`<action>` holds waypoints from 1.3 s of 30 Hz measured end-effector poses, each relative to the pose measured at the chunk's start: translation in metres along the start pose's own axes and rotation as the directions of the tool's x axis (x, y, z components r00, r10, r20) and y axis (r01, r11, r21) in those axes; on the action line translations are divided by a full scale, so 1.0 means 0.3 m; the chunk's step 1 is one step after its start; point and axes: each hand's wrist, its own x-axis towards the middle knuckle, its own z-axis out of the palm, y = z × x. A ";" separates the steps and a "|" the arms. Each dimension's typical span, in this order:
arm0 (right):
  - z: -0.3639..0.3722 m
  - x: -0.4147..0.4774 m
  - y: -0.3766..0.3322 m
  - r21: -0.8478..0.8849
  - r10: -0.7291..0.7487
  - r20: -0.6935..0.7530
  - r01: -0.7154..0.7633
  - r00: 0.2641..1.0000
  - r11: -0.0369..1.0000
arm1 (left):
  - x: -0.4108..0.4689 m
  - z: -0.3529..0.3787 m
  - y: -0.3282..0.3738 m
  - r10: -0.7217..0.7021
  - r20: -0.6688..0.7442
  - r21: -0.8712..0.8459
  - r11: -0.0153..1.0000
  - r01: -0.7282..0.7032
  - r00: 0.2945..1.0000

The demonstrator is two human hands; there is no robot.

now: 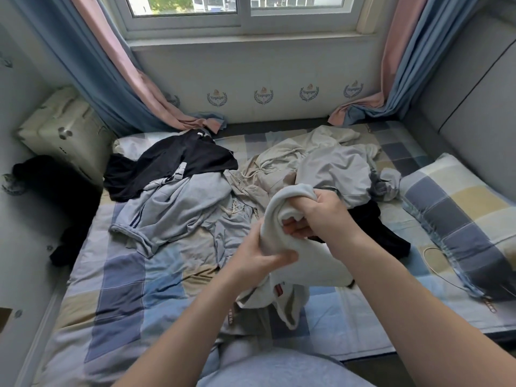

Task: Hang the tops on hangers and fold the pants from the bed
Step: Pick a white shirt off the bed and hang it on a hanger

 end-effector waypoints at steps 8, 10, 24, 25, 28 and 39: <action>-0.025 -0.022 -0.025 0.057 0.027 0.159 -0.037 0.987 0.998 | 0.044 0.025 0.016 0.062 -0.298 0.117 0.993 -0.029 0.952; -0.043 -0.029 -0.002 0.098 -0.005 0.154 -0.010 0.988 0.995 | 0.051 0.003 0.019 -0.023 -0.362 0.036 0.999 0.039 0.932; 0.041 -0.060 0.377 -0.532 0.171 0.094 -0.096 0.981 0.841 | 0.109 -0.069 0.150 -0.661 -0.315 -0.791 0.579 0.196 0.681; 0.058 -0.058 0.382 -0.509 0.177 0.086 -0.109 0.980 0.854 | 0.109 -0.060 0.164 -0.666 -0.294 -0.816 0.548 0.183 0.685; 0.117 -0.044 0.393 -0.538 0.177 0.049 -0.123 0.983 0.834 | 0.112 -0.032 0.201 -0.679 -0.236 -0.887 0.442 0.131 0.695; 0.094 -0.015 0.415 -0.552 0.032 -0.101 -0.083 0.994 0.829 | 0.114 -0.073 0.232 -0.646 -0.213 -0.916 0.394 0.081 0.733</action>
